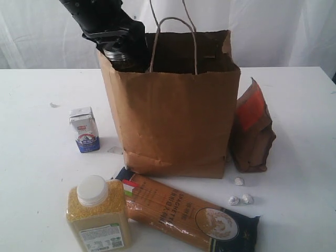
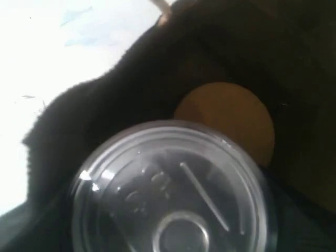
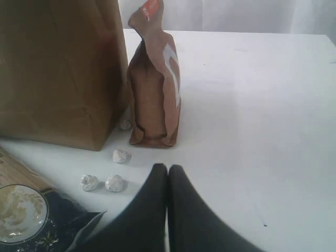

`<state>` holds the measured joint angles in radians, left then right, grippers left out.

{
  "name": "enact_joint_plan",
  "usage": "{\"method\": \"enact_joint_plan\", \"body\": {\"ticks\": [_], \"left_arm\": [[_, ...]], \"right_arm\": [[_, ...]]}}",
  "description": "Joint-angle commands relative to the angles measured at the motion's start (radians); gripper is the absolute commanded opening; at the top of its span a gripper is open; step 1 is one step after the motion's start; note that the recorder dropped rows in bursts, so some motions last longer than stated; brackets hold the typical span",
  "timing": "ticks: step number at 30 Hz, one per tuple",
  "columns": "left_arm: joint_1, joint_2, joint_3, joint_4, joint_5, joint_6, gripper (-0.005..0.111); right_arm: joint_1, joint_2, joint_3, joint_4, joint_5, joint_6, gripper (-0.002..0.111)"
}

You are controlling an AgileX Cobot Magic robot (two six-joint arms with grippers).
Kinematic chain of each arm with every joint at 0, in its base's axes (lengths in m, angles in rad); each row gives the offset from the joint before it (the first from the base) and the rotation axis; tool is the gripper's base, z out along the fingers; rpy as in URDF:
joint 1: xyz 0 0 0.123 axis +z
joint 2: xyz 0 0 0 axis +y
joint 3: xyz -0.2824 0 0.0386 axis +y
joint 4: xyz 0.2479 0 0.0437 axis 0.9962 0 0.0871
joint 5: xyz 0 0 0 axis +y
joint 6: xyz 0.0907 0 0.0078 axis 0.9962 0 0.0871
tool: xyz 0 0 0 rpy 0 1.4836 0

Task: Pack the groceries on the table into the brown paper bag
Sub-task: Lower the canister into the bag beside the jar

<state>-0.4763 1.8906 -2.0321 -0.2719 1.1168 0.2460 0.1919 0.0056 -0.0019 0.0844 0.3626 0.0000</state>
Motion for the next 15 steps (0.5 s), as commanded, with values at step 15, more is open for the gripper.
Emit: {"method": "enact_joint_plan", "body": {"ticks": [15], "left_arm": [[-0.148,-0.010,-0.129,0.002,-0.051,0.020,0.000]], "right_arm": [[-0.003,-0.006,0.002,-0.004,-0.006,0.000,0.000]]}}
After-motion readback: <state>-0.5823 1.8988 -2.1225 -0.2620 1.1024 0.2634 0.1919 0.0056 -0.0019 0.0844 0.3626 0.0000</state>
